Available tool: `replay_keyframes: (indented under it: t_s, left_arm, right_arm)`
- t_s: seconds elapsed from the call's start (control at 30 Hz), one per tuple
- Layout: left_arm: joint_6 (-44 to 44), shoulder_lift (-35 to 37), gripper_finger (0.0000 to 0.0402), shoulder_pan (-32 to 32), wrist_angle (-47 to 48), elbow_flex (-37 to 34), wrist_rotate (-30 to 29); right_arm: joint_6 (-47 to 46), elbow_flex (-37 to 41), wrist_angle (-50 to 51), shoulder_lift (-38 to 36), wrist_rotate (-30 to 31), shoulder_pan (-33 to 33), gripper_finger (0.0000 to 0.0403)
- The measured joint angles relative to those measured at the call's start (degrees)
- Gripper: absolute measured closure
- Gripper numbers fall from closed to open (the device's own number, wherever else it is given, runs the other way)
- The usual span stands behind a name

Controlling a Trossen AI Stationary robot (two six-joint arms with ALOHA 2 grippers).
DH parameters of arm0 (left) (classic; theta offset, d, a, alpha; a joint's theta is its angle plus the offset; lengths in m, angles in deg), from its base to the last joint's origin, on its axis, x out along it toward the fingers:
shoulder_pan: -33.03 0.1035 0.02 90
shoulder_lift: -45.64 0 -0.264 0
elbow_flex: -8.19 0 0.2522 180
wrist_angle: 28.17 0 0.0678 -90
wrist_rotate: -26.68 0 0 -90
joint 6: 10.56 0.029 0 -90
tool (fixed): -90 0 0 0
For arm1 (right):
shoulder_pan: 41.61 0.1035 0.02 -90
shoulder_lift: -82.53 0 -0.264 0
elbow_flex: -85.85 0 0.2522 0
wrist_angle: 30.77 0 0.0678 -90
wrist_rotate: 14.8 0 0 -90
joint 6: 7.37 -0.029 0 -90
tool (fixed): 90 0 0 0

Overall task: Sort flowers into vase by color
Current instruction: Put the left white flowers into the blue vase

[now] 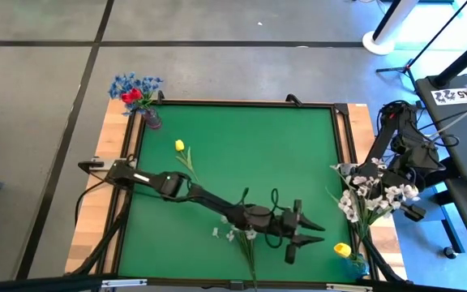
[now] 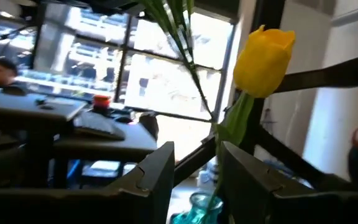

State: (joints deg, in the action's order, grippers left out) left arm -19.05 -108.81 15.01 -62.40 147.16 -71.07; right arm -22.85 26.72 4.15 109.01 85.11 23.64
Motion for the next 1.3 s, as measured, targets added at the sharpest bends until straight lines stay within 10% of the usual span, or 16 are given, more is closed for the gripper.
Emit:
replay_keyframes:
  t_s: [1.3]
  left_arm:
    - [1.95, -2.91, 0.0323, 2.40, 2.58, 5.24, 11.52]
  right_arm:
    - [-1.42, 0.04, 1.80, 1.92, 7.49, -0.02, 0.0398]
